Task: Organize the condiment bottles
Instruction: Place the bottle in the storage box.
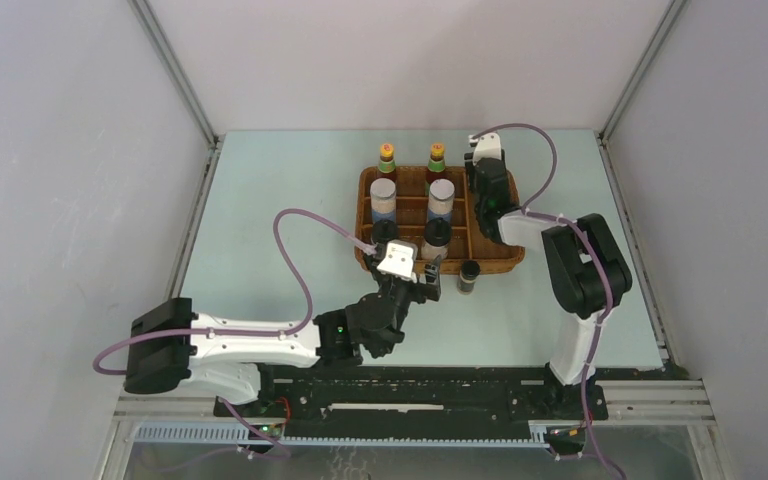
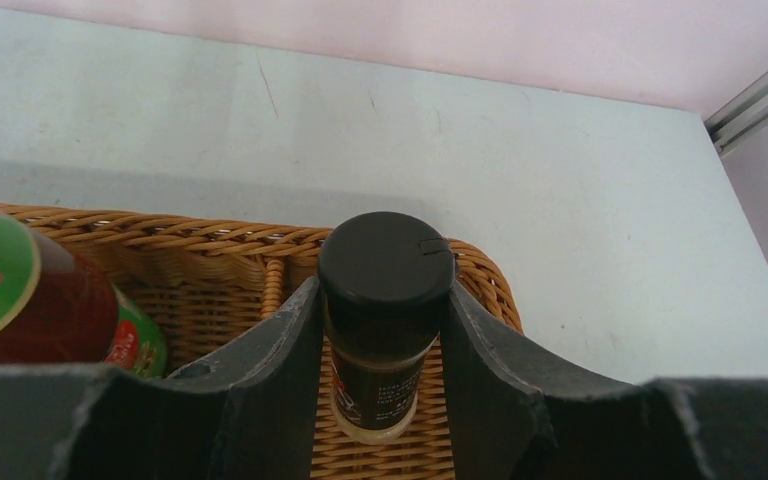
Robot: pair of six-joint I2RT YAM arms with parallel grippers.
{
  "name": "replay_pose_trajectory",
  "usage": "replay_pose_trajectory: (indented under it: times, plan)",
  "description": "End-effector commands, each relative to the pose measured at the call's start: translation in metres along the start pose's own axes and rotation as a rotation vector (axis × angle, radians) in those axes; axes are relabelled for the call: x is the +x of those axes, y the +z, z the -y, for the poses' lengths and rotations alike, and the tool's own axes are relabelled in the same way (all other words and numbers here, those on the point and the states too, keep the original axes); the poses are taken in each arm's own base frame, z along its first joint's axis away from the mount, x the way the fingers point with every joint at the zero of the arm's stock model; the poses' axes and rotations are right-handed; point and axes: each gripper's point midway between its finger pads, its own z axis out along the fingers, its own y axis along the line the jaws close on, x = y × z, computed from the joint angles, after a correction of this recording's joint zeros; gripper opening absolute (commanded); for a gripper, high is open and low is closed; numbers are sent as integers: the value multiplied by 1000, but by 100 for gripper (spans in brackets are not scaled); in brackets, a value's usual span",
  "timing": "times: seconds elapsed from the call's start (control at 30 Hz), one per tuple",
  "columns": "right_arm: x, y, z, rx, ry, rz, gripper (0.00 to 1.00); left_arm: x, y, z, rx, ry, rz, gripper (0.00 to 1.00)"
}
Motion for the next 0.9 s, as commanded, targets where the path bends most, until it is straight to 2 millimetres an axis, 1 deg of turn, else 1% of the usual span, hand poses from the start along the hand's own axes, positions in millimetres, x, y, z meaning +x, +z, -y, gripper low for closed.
replay_pose_trajectory:
  times: [0.0,0.07,0.27,0.47,0.67,0.87]
  plan:
    - [-44,15,10,48,46,129,0,-11,-2,-6,-9,-84,30,82]
    - [-41,20,10,50,52,122,0,-11,-2,-8,-11,-85,30,82]
    - [-40,35,15,50,62,118,0,-11,-2,-11,-11,-90,31,82]
    - [-27,45,16,47,67,87,0,-11,0,-15,-19,-85,32,82]
    - [-13,47,11,39,79,48,0,-11,3,-18,-23,-87,34,82]
    - [-5,47,8,33,88,21,0,-10,3,-19,-24,-87,33,82]
